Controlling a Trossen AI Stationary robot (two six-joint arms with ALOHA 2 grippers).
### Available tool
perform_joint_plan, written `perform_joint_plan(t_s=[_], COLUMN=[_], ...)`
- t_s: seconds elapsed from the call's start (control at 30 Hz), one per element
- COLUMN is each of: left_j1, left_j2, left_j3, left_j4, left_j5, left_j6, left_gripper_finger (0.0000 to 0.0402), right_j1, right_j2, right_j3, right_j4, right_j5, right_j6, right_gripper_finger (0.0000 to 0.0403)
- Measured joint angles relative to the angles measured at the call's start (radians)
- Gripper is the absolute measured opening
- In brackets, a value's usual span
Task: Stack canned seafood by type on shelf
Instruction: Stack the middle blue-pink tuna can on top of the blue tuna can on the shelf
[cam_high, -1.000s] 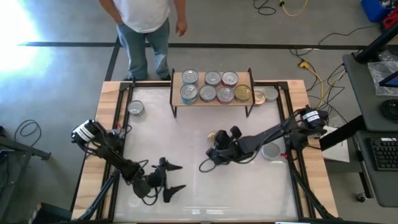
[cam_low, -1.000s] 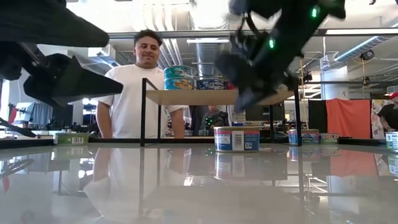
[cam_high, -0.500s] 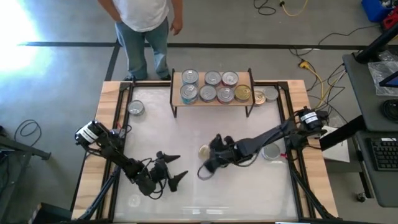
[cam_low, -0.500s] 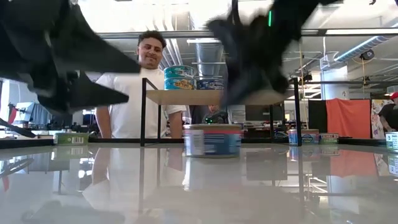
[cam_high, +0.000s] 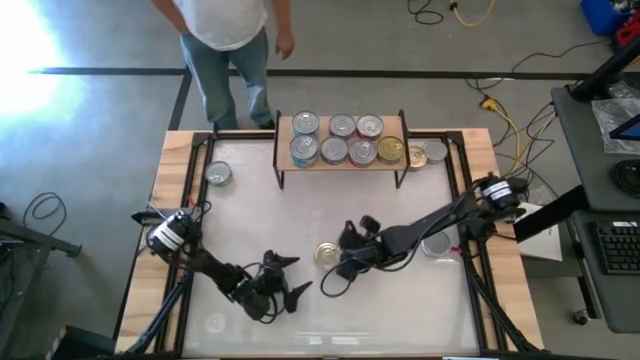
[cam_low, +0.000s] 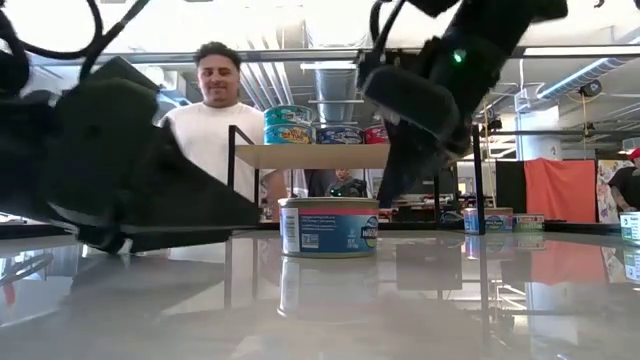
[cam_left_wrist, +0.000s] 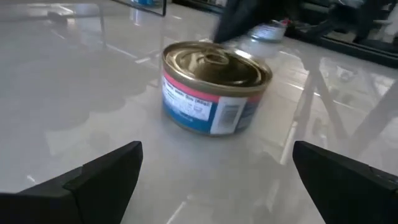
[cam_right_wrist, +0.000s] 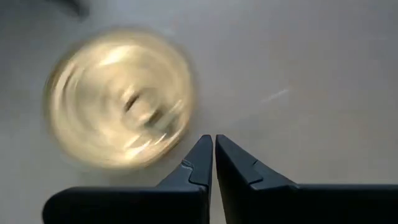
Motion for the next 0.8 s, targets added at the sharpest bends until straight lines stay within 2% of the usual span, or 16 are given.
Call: perform_joint_plan(t_s=[0.17, 0.33, 0.43, 0.57, 0.63, 0.7, 0.8], left_j1=[0.017, -0.023, -0.061, -0.076, -0.075, -0.072, -0.069], left_j2=[0.041, -0.046, -0.117, -0.181, -0.186, -0.184, -0.164], left_j3=[0.050, 0.018, -0.020, -0.074, -0.090, -0.098, -0.098], left_j4=[-0.007, -0.080, -0.171, -0.227, -0.227, -0.232, -0.227], left_j5=[-0.013, 0.040, 0.037, 0.035, 0.030, 0.025, 0.009], left_j6=[0.044, -0.001, -0.043, -0.103, -0.132, -0.148, -0.171], left_gripper_finger=[0.0400, 0.0400, 0.0400, 0.0400, 0.0400, 0.0400, 0.0400], right_j1=[0.000, 0.026, 0.029, 0.013, -0.002, -0.015, -0.019], right_j2=[0.034, 0.028, 0.018, 0.022, 0.025, 0.025, 0.025], right_j3=[0.014, 0.049, 0.049, 0.042, 0.032, 0.018, -0.002], right_j4=[0.062, 0.062, 0.045, -0.037, -0.054, -0.019, 0.096], right_j5=[-0.126, -0.211, -0.174, -0.013, 0.033, 0.028, -0.054], right_j6=[0.001, -0.002, -0.043, -0.092, -0.105, -0.114, -0.143], right_gripper_finger=[0.0013, 0.0013, 0.0013, 0.0013, 0.0013, 0.0013, 0.0013])
